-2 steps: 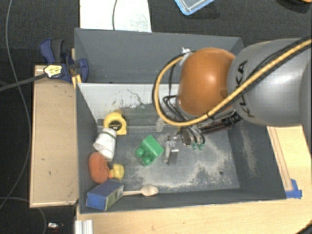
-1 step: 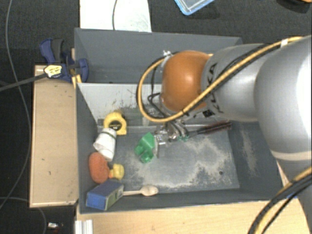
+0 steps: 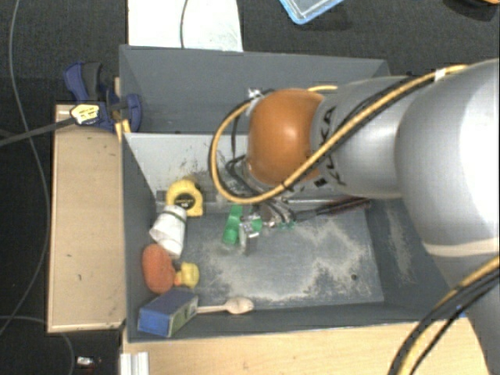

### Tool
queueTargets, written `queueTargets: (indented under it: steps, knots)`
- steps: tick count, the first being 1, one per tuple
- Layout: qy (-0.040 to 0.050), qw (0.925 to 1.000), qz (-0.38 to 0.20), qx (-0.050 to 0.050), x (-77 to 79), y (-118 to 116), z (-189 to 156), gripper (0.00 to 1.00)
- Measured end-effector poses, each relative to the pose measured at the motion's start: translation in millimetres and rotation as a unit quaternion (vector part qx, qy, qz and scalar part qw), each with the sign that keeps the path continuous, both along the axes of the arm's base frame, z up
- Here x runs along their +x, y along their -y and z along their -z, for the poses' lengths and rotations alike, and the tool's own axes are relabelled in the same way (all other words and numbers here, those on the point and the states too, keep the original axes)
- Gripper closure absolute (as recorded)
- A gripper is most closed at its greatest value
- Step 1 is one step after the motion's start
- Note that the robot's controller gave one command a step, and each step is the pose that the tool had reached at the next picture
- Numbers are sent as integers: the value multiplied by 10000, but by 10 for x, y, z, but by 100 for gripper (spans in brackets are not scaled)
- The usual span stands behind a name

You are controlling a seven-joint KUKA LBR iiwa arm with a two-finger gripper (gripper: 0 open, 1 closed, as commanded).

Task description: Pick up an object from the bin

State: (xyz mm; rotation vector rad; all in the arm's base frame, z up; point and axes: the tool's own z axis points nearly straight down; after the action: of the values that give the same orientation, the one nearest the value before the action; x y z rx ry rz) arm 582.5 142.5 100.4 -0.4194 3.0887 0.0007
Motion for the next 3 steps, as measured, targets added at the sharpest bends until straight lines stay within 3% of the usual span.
queueTargets:
  steps: [1,3]
  knots:
    - [-17,9982,594,-3,-22,150,210,0]
    - [-3,9997,253,0,-30,328,287,0]
